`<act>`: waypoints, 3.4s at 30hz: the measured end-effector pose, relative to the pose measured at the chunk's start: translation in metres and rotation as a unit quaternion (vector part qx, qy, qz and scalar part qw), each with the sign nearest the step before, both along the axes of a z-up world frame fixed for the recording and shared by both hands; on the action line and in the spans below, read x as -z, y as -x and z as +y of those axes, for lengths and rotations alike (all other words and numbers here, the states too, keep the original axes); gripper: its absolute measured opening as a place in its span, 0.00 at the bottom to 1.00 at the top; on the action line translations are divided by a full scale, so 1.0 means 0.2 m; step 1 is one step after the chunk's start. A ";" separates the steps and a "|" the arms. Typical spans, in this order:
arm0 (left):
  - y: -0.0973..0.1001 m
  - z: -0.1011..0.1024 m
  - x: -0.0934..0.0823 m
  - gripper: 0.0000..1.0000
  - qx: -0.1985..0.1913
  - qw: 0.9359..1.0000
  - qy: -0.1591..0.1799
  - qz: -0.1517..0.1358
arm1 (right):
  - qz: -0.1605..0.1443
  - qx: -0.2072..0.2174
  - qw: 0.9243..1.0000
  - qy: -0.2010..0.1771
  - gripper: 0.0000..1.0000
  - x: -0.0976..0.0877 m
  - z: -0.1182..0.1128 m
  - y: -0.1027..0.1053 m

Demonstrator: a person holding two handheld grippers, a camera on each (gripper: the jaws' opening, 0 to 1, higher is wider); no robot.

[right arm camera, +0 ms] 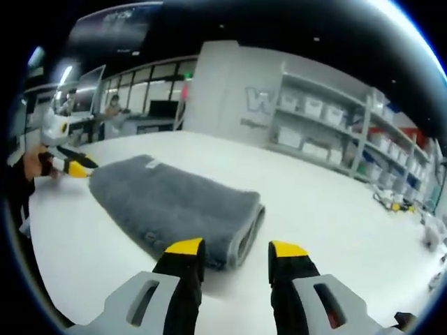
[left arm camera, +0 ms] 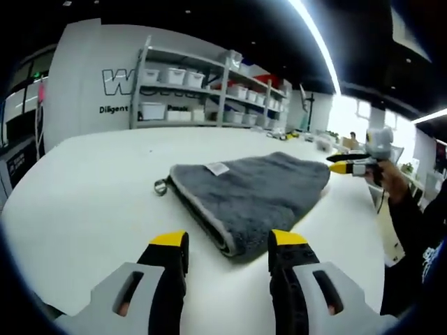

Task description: Open the folded towel by lifting each exposed corner and separating the folded layers until the towel lies flat within the target outline without major curled edges

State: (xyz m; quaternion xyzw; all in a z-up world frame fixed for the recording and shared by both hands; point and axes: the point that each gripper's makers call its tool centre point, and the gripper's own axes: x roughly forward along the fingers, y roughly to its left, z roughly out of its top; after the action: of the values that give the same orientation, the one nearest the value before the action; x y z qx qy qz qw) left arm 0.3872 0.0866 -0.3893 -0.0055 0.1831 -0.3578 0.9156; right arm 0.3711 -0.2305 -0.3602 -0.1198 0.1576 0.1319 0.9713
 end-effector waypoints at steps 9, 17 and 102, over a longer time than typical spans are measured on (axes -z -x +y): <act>-0.01 -0.04 0.01 0.40 0.012 1.000 0.007 0.005 | -0.003 0.011 1.000 0.011 0.36 -0.02 0.00 -0.05; 0.00 -0.07 0.06 0.34 0.026 1.000 -0.010 0.010 | -0.004 0.008 1.000 0.028 0.39 0.01 0.01 -0.09; 0.24 -0.23 0.09 0.03 0.119 0.990 -0.063 -0.035 | 0.226 -0.095 0.943 0.226 0.00 0.29 -0.03 -0.37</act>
State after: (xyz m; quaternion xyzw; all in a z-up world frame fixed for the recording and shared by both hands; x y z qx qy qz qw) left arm 0.3385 0.0412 -0.4065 0.0860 0.1725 -0.4521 0.8709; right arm 0.4456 -0.2370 -0.4180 -0.3178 0.3867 0.2083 0.8403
